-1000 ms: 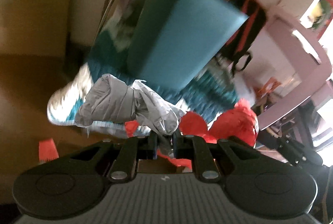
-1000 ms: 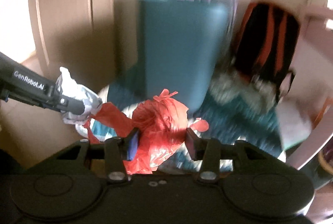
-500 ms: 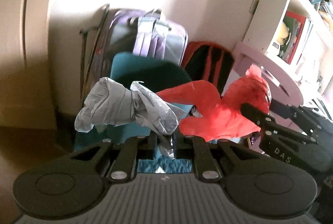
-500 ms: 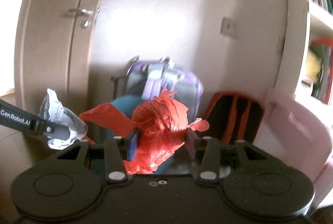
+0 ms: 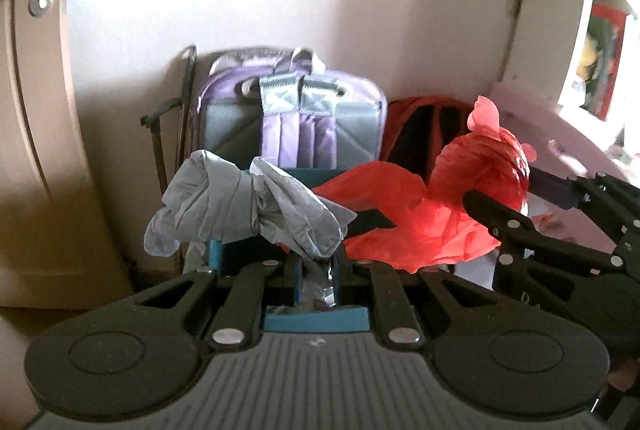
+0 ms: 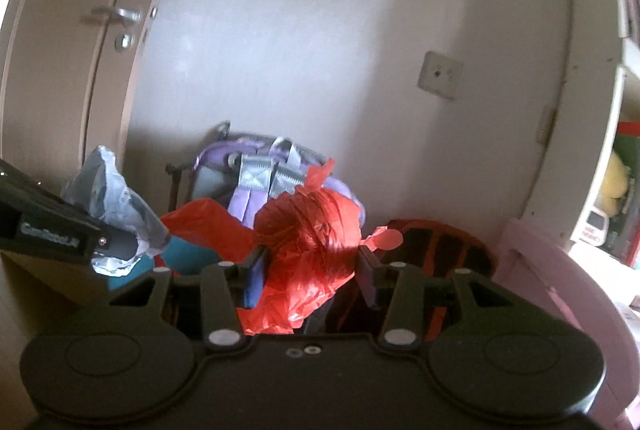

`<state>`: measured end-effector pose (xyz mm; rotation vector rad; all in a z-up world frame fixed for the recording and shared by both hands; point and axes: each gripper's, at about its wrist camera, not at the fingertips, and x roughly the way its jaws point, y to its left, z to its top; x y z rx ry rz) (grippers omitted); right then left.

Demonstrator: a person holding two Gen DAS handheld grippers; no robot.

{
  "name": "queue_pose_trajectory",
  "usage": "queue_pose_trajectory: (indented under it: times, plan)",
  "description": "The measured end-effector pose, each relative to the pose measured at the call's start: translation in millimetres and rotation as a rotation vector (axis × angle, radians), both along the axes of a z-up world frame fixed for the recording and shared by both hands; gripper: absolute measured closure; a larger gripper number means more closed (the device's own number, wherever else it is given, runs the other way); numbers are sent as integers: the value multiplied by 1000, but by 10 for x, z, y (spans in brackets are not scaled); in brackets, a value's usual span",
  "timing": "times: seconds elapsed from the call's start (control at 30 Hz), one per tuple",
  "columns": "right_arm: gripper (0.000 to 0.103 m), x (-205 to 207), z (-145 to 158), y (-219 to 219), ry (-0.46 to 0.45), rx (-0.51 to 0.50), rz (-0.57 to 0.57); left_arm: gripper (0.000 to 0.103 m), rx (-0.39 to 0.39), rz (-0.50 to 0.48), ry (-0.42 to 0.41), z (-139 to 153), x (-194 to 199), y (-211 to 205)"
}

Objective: Collect trash
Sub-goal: 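Carry both items over teal wastebasket and open both tools to drop them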

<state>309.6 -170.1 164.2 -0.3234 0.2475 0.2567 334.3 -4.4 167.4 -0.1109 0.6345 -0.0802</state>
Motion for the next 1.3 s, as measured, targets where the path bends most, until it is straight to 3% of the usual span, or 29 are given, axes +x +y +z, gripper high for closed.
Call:
queue_pose_trajectory:
  times: [0.37,0.6,0.9,1.07,1.3]
  plan:
    - [57,743,-536,251,178,-57,54,90,31,0,139,-618,802,64]
    - [56,919,-819,436,256,-123,121,89,53,-33,199,-908,1140,56]
    - [53,1011,-932,441,296,-110,137,87,82,-47,247,-1087,1294,29]
    - [50,1070,-955,451,310,-117,139,67,82,-27,276,-1139,1325,39]
    - [44,1016,-842,368,299,-105,106,55,49,-14,252,-1001,1183,34]
